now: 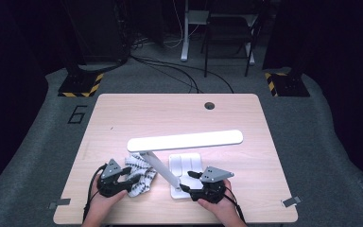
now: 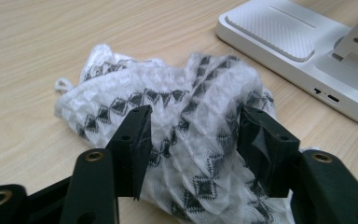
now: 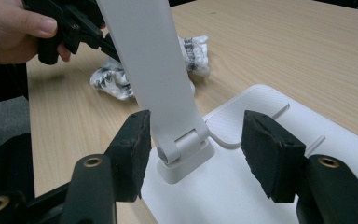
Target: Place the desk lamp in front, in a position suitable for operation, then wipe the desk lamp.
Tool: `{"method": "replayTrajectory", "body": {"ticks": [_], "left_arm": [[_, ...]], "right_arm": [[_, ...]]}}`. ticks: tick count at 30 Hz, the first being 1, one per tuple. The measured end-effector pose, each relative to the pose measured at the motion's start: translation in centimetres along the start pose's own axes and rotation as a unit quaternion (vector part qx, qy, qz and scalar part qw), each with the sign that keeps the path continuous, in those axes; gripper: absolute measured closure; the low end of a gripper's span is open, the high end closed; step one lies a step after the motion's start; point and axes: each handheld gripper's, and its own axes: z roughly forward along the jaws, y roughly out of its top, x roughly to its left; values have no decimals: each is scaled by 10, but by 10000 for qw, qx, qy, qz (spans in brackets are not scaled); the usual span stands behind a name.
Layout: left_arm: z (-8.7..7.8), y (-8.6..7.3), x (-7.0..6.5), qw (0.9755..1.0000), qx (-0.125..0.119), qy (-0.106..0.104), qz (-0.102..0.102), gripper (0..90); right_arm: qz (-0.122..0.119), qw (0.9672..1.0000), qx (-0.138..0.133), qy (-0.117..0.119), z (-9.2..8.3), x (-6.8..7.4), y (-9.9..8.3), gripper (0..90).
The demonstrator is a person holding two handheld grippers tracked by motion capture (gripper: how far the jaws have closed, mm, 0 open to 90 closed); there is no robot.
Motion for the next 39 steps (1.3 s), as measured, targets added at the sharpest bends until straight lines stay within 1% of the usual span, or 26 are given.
{"method": "replayTrajectory", "body": {"ticks": [1, 2, 4, 6, 7, 8, 9, 11, 12, 13, 14, 15, 17, 18, 19, 22, 24, 25, 26, 29, 31, 32, 34, 35, 36, 39], "left_arm": [[1, 1, 0, 9999, 57, -88, 71, 450], [3, 1, -1, 9998, 112, -130, 69, 449], [7, 2, -4, 9995, 212, -134, 202, 442], [11, 2, -6, 9993, 268, -152, 223, 431], [12, 2, -6, 9991, 308, -139, 249, 422], [15, 1, -6, 9989, 375, -153, 253, 415], [16, 1, -6, 9986, 408, -229, 241, 395], [17, 0, -7, 9982, 448, -294, 276, 379], [18, 0, -6, 9982, 456, -274, 283, 374], [18, 0, -6, 9979, 501, -314, 260, 366], [20, 0, -6, 9981, 475, -291, 247, 363], [20, -1, -5, 9978, 522, -330, 243, 363], [21, -1, -5, 9977, 534, -334, 235, 360], [21, -1, -6, 9979, 523, -320, 226, 360], [21, -1, -7, 9979, 518, -285, 273, 359], [24, -3, -12, 9970, 542, -174, 528, 356], [25, -3, -14, 9966, 561, -163, 580, 344], [25, -3, -14, 9960, 588, -119, 664, 342], [25, -3, -14, 9961, 609, -116, 635, 342], [25, -3, -14, 9957, 627, -119, 665, 343], [26, -4, -15, 9960, 611, -108, 642, 344], [26, -4, -15, 9958, 612, -79, 673, 345], [27, -4, -16, 9958, 616, -66, 676, 348], [27, -4, -16, 9958, 617, -61, 677, 355], [27, -4, -16, 9957, 624, -71, 680, 363], [27, -4, -15, 9958, 608, -30, 680, 400]], "right_arm": [[45, 10000, -4, 5, -1, 0, 0, 423], [49, 10000, -34, 22, -1, -1, 0, 425], [76, 10000, -48, -8, -2, -1, -1, 425], [29, 10000, -48, -14, -3, -1, -1, 425], [78, 10000, -9, -33, -4, -1, -1, 424], [73, 10000, -12, -35, -4, -1, -1, 424], [70, 10000, -33, -49, -4, -1, -1, 423], [81, 10000, -40, -41, -5, -1, -1, 422], [59, 10000, -34, -42, -5, -2, -1, 421], [95, 9999, -18, -38, -5, -1, -2, 422], [43, 10000, -27, -27, -4, -3, -3, 421], [59, 10000, 2, -21, -4, -2, -3, 422], [51, 10000, 4, -1, -4, -2, -3, 423], [52, 10000, -8, 9, -4, -2, -3, 424], [63, 10000, -12, 29, -4, -2, -3, 430], [36, 9998, 56, 162, -1, -1, -3, 455], [-42, 9996, 173, 239, 1, 0, -3, 454], [-46, 9995, 207, 252, 2, 1, -3, 452], [-75, 9994, 230, 259, 3, 2, -3, 448], [-92, 9987, 394, 321, 8, 4, -4, 412], [-108, 9984, 455, 321, 11, 6, -4, 401], [-176, 9983, 444, 330, 12, 5, -4, 396], [-131, 9982, 461, 350, 15, 6, -4, 388], [-152, 9985, 441, 289, 17, 5, -3, 387], [-144, 9983, 453, 343, 18, 4, -3, 386], [-128, 9981, 488, 349, 25, 3, -2, 386]]}}
